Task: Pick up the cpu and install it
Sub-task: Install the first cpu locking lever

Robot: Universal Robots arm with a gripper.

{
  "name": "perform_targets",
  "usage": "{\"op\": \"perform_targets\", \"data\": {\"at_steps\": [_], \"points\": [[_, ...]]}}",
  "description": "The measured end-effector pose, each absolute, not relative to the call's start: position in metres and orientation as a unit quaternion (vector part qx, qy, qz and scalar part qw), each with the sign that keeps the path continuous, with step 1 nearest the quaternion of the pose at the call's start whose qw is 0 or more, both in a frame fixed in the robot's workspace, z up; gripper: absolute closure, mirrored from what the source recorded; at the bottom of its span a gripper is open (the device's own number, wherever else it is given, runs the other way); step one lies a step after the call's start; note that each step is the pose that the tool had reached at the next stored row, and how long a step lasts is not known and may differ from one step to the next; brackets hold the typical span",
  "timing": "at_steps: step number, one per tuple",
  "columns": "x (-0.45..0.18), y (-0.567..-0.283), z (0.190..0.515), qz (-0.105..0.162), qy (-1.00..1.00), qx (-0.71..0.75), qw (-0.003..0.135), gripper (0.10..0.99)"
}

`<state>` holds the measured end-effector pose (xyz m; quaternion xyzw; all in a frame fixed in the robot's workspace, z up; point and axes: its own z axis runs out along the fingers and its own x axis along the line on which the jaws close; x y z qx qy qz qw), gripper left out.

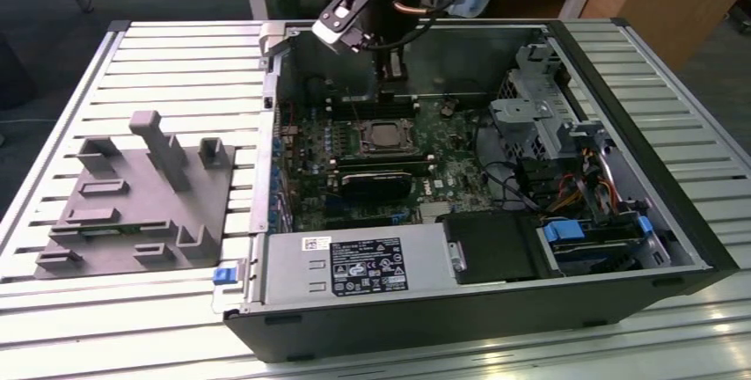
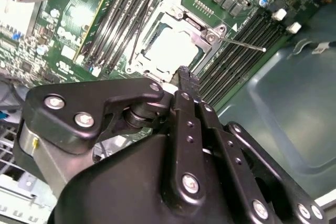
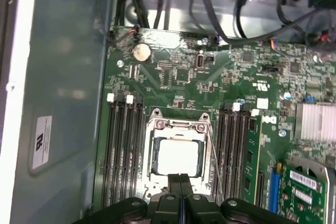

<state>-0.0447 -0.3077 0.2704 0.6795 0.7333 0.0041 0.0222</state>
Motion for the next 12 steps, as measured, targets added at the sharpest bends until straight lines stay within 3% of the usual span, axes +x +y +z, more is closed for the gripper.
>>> {"op": "perform_targets", "data": {"at_steps": [12], "points": [[-0.0446, -0.3077, 0.2703, 0.005, 0.763, 0.646, 0.022, 0.98]]}}
